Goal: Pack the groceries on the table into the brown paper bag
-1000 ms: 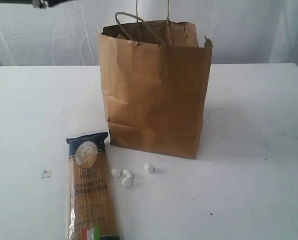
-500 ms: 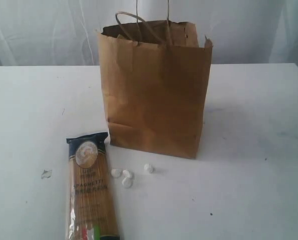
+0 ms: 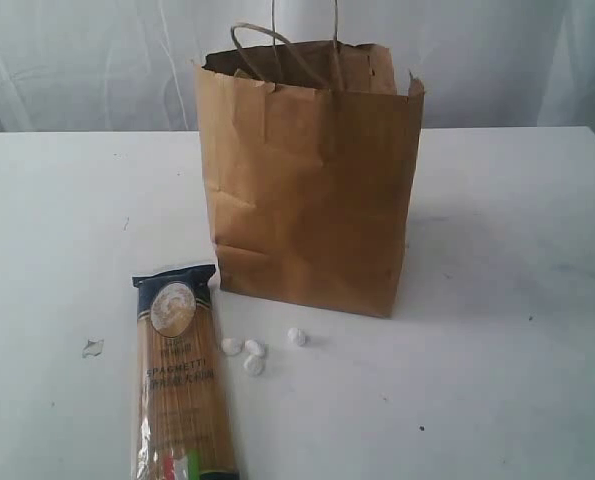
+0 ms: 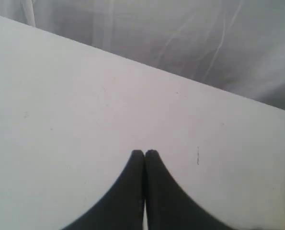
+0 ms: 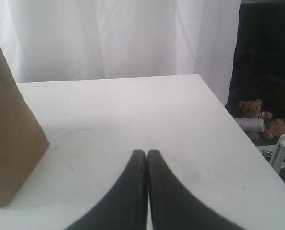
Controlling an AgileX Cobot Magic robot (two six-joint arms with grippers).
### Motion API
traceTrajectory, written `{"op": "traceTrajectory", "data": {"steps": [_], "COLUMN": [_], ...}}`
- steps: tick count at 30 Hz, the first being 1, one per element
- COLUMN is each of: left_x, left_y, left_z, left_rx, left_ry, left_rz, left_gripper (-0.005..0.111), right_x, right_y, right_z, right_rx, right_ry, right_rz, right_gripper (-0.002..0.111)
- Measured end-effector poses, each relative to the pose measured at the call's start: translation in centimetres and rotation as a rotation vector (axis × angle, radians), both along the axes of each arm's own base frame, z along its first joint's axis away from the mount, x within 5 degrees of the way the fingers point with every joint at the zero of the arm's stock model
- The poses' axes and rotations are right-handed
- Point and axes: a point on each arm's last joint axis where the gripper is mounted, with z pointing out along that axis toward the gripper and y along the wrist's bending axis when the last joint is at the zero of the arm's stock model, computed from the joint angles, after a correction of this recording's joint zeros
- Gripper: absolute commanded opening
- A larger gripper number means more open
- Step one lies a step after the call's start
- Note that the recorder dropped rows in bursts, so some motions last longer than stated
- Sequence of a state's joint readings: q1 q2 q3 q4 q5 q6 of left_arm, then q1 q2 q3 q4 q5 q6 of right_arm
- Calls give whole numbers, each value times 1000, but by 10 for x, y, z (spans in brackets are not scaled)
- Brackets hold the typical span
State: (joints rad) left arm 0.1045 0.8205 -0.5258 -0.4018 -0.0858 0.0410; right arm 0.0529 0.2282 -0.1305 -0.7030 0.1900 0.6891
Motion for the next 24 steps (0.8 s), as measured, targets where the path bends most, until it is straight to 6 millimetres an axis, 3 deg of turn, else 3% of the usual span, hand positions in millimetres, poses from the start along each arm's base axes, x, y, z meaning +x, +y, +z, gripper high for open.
{"op": "traceTrajectory", "data": {"steps": [4, 7, 11, 14, 19, 24], "left_x": [-44, -72, -105, -112, -111, -103], "left_y": [-7, -11, -13, -14, -18, -17], "left_z": [1, 19, 44, 47, 41, 13], "left_rx": [1, 51, 351, 443, 340, 245], "left_ry": [-87, -238, -413, -444, -405, -342], "left_rz": [-29, -39, -51, -71, -125, -117], "left_gripper": [0, 0, 0, 0, 0, 0], "right_x": [1, 1, 1, 1, 1, 1], "right_y": [2, 3, 6, 9, 10, 10], "right_z": [3, 4, 7, 10, 12, 12], "right_rx": [2, 5, 17, 30, 35, 35], "right_ry": [-30, -40, -74, -112, -130, -132], "right_rz": [25, 34, 61, 93, 108, 109], "right_gripper": [0, 0, 0, 0, 0, 0]}}
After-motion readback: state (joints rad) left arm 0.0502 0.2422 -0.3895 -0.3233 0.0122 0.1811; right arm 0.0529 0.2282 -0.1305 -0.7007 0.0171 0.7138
